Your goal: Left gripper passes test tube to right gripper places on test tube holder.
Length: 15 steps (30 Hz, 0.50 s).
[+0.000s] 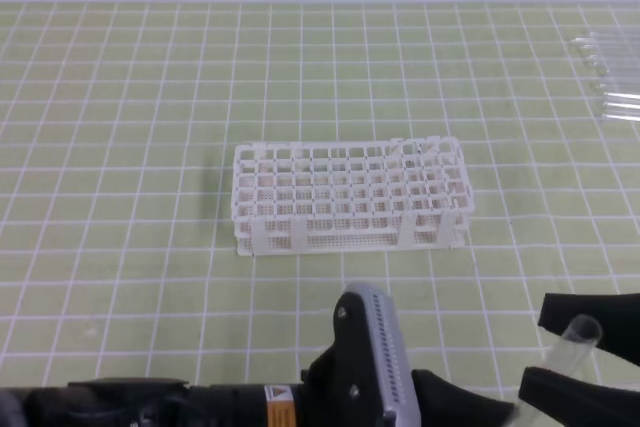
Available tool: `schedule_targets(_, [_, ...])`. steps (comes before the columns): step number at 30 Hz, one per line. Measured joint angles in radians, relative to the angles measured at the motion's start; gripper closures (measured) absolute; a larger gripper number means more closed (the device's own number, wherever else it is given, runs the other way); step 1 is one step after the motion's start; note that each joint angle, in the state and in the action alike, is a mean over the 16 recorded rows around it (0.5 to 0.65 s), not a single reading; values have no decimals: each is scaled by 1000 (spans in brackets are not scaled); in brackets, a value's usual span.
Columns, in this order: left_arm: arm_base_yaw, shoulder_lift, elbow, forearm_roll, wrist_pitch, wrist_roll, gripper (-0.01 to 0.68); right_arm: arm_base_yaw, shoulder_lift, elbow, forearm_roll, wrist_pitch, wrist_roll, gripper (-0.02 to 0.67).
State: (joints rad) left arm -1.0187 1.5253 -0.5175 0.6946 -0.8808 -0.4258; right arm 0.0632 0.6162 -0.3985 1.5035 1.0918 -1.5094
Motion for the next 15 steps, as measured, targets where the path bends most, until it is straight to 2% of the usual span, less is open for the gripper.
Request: schedule_targets(15, [0,-1,-42,17,5,-68,668,0,5,0,21,-51,-34,611])
